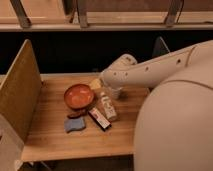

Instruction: Pick up the ceramic bowl

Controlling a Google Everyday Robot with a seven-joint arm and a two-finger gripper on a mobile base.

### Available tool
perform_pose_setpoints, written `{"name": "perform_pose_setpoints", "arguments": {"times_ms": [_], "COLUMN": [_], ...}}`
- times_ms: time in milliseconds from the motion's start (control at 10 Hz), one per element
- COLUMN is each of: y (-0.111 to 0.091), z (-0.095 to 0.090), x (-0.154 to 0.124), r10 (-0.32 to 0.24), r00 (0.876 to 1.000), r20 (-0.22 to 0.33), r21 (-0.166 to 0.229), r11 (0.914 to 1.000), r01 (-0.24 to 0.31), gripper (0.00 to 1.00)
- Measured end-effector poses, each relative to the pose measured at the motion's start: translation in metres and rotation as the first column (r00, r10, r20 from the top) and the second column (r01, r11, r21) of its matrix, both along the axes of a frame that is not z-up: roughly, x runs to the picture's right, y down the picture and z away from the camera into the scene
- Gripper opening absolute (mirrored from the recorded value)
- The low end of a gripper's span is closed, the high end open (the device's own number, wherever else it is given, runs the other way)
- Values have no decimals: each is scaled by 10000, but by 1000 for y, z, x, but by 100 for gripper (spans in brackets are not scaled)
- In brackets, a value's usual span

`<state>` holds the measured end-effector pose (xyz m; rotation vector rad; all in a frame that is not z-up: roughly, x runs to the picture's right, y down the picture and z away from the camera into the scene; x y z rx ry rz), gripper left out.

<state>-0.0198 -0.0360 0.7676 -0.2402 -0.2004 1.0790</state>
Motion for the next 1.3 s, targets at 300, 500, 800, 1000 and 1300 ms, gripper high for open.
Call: {"name": "perform_pose_setpoints", "arguments": {"times_ms": [300, 500, 800, 1000, 1300], "y": [16, 26, 29, 27, 28], "z": [33, 51, 55, 57, 83], "x": [-28, -44, -48, -44, -54], "r10": [-632, -1005, -1080, -1100, -1294], "r00": [9977, 9936, 9922, 9921, 9883], "r20": [252, 522, 631, 608, 808], "r21": [-619, -1275, -1470, -1370, -1429], "r11": [9960, 9861, 9823, 9836, 9798], "r01": [646, 1065, 1162, 1175, 1400], "gripper": [80, 80, 80, 80, 80]}}
